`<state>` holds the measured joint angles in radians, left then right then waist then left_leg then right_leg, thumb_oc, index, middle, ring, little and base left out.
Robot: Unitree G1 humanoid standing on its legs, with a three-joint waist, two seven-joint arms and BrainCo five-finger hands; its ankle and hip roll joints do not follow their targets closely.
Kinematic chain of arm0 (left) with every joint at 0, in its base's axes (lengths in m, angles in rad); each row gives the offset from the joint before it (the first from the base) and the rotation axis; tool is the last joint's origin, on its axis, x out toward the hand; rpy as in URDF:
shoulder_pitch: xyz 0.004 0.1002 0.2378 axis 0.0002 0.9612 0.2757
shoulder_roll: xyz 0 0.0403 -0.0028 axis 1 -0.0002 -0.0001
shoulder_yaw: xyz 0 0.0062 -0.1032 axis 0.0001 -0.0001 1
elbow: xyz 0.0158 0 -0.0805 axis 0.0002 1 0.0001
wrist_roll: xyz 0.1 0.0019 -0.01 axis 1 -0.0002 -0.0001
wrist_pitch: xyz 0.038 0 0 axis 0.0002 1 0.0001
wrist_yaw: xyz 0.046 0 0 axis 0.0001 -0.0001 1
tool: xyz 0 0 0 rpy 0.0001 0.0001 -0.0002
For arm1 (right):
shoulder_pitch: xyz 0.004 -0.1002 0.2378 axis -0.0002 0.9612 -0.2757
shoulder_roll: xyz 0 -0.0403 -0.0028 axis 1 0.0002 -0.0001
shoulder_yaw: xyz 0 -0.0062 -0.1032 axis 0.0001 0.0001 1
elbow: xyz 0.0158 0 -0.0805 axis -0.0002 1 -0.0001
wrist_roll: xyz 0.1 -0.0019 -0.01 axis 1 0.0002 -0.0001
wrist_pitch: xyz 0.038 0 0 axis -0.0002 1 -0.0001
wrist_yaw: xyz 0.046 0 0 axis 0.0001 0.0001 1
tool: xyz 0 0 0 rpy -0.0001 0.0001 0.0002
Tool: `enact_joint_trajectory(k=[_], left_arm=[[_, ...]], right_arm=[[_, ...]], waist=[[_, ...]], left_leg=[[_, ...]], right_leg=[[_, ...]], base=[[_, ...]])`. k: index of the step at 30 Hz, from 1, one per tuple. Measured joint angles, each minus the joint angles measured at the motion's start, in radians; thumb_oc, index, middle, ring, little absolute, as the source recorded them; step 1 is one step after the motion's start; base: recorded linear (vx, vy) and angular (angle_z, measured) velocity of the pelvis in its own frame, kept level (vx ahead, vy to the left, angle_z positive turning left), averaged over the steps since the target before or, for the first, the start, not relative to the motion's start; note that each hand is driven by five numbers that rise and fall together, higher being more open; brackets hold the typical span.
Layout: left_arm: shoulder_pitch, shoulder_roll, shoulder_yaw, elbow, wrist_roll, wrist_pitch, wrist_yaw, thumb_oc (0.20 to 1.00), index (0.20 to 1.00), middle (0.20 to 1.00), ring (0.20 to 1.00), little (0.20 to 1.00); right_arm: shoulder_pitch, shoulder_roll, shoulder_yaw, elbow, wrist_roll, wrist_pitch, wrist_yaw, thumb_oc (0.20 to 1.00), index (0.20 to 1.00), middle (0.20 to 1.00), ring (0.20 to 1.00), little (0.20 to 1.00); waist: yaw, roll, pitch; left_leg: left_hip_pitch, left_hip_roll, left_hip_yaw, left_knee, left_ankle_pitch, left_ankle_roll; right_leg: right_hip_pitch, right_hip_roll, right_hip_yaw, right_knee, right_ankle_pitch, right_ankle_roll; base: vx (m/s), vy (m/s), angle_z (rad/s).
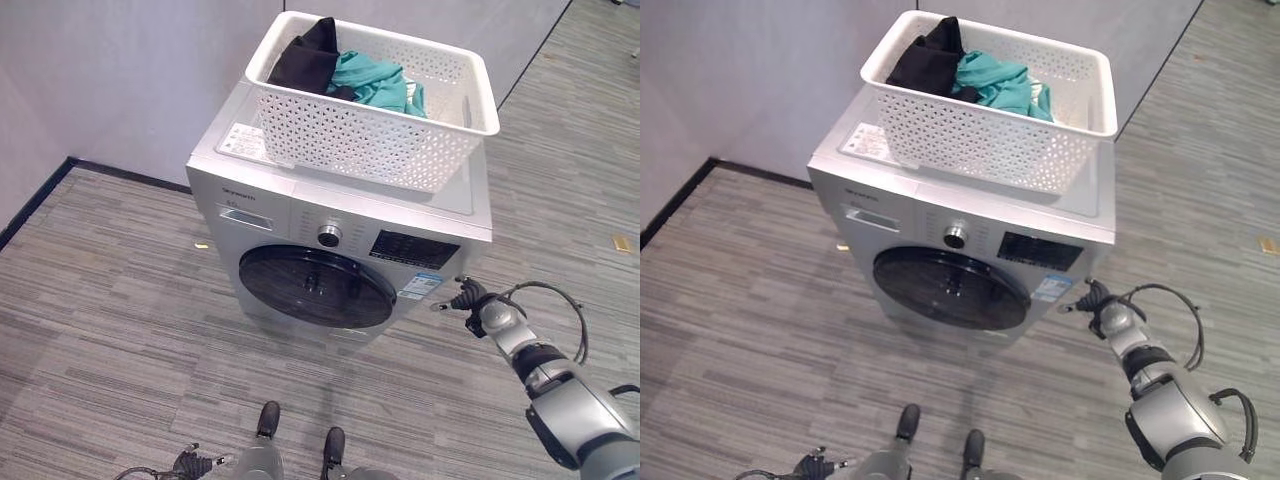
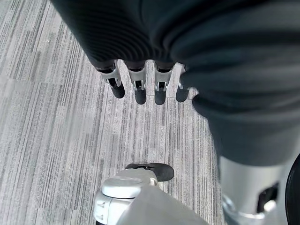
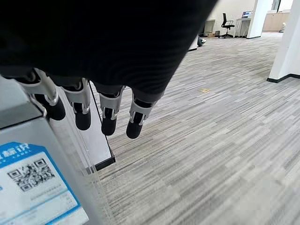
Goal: Grab the laundry basket,head to the washer,open it,put in the laundry and shut it.
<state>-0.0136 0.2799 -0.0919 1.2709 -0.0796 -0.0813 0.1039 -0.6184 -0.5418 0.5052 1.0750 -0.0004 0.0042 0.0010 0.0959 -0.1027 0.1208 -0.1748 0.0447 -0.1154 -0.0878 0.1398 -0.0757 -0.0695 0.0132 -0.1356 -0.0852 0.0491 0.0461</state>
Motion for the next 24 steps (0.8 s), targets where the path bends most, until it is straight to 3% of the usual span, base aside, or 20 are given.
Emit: enact_joint_trajectory(k=[6,12,19,24], left_arm=[[-0.015,0.011,0.0,0.005,0.006,0.007,0.0,1.0,1.0,1.0,1.0,1.0],[-0.014,0.029,-0.001,0.002,0.011,0.021,0.0,1.0,1.0,1.0,1.0,1.0],[-0.016,0.025,-0.013,-0.018,0.01,0.019,0.002,1.0,1.0,1.0,1.0,1.0],[-0.015,0.021,-0.012,0.004,0.009,0.02,0.024,1.0,1.0,1.0,1.0,1.0]], right_arm=[[0.114,0.078,-0.012,-0.054,-0.092,-0.026,0.026,1.0,1.0,1.0,1.0,1.0],[0.152,0.085,-0.056,-0.119,-0.09,-0.023,0.025,1.0,1.0,1.0,1.0,1.0],[0.119,0.156,-0.061,-0.185,-0.08,-0.031,-0.025,1.0,1.0,1.0,1.0,1.0],[0.054,0.221,-0.061,-0.243,0.058,-0.049,-0.091,1.0,1.0,1.0,1.0,1.0]], waist=[[0.001,-0.003,0.001],[-0.004,-0.004,0.001],[0.003,0.009,0.009],[0.01,0.011,0.011]], left_leg=[[0.007,-0.004,0.016,0.0,-0.002,0.002],[0.014,-0.007,0.028,0.0,-0.007,0.004],[0.001,-0.006,0.039,0.0,-0.006,0.002],[-0.016,-0.007,0.023,0.0,-0.004,0.002]], right_leg=[[0.0,-0.006,0.018,0.0,0.0,0.0],[0.002,-0.01,0.031,0.0,0.005,0.0],[-0.014,-0.01,0.041,0.0,0.013,-0.002],[-0.025,-0.009,0.025,0.0,0.013,0.0]], base=[[-0.01,-0.001,-0.05],[-0.03,-0.003,-0.07],[-0.02,-0.003,-0.04],[0.02,-0.004,0.08]])
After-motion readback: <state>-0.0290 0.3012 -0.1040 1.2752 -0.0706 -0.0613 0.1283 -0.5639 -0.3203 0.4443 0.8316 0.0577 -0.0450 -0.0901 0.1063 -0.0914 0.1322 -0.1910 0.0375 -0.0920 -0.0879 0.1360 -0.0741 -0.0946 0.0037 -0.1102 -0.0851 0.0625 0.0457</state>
